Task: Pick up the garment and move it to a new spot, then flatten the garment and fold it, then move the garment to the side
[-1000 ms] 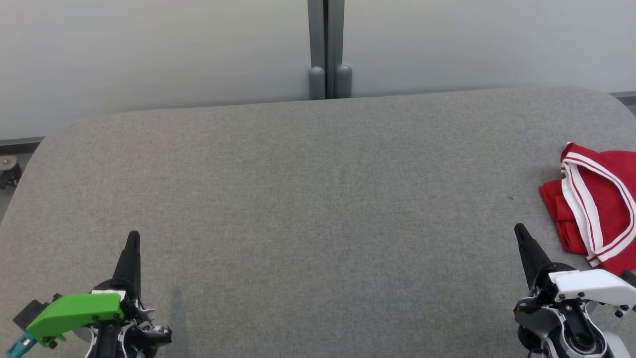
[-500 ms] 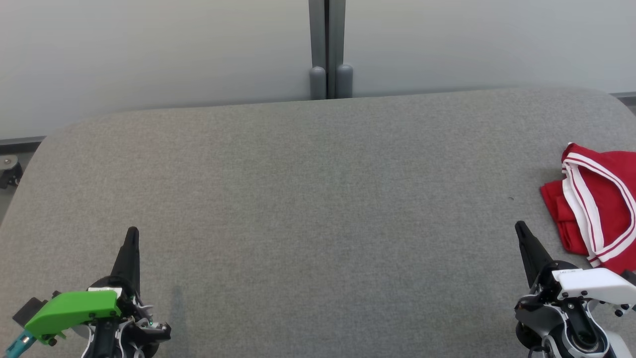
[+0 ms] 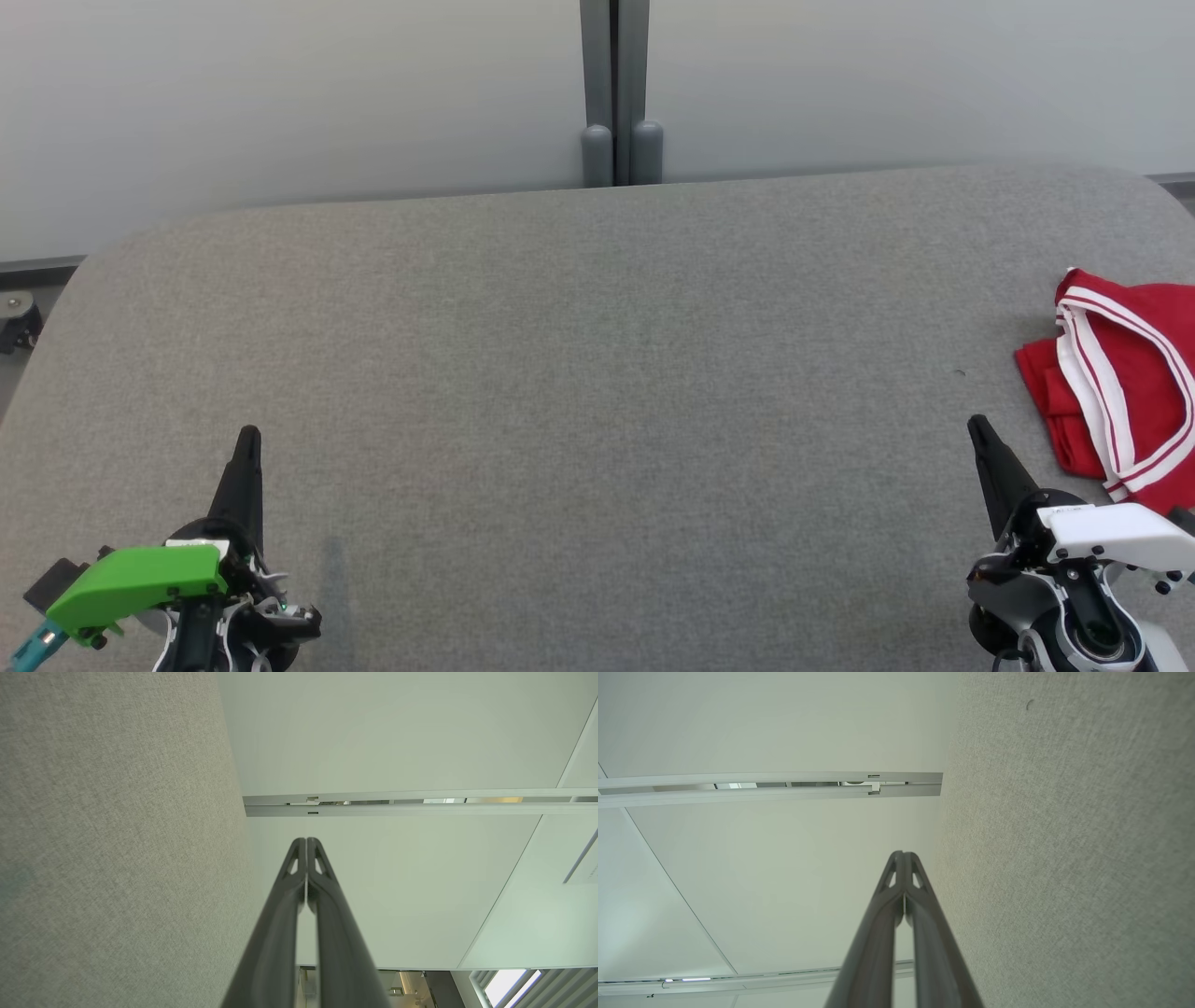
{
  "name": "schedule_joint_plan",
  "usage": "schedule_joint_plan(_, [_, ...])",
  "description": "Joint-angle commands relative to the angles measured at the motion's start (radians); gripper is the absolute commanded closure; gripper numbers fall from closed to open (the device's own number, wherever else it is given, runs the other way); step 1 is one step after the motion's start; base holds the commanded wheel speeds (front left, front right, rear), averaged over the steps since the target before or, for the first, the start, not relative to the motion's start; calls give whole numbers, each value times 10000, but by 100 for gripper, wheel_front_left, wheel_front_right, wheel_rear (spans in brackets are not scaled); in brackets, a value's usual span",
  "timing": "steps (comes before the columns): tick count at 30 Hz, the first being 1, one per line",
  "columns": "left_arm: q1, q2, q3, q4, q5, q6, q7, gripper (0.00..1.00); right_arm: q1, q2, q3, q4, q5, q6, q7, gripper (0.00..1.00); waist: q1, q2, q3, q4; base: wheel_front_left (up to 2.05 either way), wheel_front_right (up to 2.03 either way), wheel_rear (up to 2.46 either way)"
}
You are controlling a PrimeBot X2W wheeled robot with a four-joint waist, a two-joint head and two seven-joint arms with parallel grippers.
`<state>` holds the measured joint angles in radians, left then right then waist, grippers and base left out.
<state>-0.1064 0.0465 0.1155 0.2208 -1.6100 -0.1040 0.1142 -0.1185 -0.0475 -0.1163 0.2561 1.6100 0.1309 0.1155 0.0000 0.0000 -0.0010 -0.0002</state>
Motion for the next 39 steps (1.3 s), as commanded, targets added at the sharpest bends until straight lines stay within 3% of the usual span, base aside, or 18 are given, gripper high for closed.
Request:
schedule_joint_plan(1, [-113,69,24,-38,-33,24,40,100,-63,-52,-18,-40,19,-3,36,100,0,0,0,0,0,0,0])
schedule_joint_plan(39, [-113,70,20,-37,-34,24,38,100,-64,-53,-18,-40,19,-3,36,100,0,0,0,0,0,0,0])
